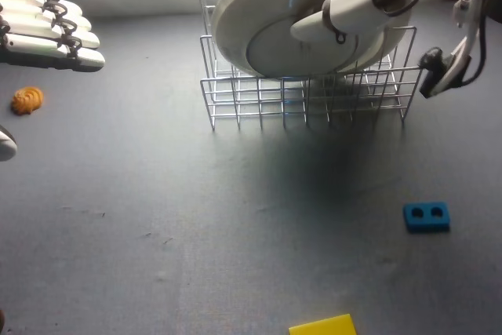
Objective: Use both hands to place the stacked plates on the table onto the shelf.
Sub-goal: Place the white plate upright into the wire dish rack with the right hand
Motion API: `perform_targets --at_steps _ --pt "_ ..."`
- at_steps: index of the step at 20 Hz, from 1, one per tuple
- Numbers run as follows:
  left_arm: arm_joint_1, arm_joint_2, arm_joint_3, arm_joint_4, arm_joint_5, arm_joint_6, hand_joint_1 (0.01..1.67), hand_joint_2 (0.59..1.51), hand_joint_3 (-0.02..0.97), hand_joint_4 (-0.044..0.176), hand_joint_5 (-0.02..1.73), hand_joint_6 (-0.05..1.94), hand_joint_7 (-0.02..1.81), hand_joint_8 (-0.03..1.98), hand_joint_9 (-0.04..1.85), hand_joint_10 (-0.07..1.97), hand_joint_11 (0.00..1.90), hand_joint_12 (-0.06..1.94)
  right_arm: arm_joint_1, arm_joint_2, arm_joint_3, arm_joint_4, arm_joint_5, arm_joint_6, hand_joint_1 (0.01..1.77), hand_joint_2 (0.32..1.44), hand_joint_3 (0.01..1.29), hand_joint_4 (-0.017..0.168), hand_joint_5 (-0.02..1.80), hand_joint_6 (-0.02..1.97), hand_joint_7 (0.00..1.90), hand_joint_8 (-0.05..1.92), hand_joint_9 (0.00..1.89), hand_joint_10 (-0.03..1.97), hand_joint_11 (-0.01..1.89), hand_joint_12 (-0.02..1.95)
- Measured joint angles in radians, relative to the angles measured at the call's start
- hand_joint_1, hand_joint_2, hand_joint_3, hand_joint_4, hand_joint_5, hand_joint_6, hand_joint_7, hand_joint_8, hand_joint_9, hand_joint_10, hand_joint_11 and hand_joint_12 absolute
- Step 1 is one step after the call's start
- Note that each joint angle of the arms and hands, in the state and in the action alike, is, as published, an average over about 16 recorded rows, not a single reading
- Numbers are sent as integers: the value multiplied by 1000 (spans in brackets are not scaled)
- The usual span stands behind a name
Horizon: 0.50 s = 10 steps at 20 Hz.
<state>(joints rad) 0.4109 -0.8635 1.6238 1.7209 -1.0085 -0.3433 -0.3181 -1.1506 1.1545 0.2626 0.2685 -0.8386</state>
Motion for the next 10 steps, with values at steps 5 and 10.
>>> perform_targets --at_steps 5,10 --pt "-1 0 -5 9 2 8 13 1098 21 5 33 18 19 -2 22 -65 22 -1 -19 -39 49 1 9 4 1214 1022 15 -7 791 1118 1069 958 1411 17 1113 853" --pt "-1 0 -10 17 5 16 12 1098 20 5 34 17 16 -3 20 -65 22 0 -40 -76 94 3 13 6 1216 1021 14 -7 783 1127 1065 985 1415 17 1111 853"
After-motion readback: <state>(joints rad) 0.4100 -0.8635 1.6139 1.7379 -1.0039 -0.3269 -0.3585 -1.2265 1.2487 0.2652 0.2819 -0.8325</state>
